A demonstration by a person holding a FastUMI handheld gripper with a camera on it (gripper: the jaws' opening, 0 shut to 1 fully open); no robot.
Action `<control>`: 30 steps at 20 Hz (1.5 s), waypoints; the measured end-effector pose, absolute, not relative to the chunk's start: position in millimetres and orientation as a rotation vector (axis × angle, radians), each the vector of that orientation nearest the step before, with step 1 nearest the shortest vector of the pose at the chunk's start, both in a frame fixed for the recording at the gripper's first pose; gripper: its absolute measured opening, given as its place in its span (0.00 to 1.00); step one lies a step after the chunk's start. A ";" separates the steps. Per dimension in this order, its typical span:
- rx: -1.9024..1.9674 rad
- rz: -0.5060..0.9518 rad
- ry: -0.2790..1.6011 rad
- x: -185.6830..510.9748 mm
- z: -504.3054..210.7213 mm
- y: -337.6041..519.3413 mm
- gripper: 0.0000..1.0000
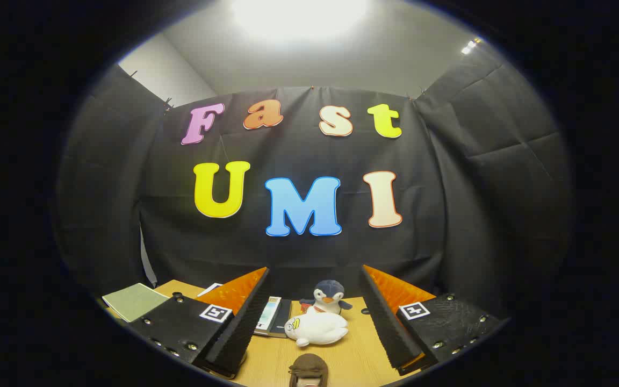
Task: Open the storage box then place both shoes into the box .Put the left shoe in first, then the right shoe, with the right side of both shoes facing outward in a uniform manner.
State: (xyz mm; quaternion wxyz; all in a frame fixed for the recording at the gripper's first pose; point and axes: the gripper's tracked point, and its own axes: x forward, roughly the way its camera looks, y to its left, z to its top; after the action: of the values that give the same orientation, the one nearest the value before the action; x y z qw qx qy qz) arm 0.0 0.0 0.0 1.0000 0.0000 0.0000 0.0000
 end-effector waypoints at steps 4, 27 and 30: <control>0.027 0.011 0.006 2.4 -0.2 1.5 0.98; 0.280 0.258 0.284 25.0 -87.8 135.0 0.97; 0.360 0.385 0.390 29.3 -118.6 176.7 0.97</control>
State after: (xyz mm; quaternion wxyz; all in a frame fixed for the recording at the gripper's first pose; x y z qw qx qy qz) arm 29.3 176.7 -118.6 0.9467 0.1770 0.1913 0.1891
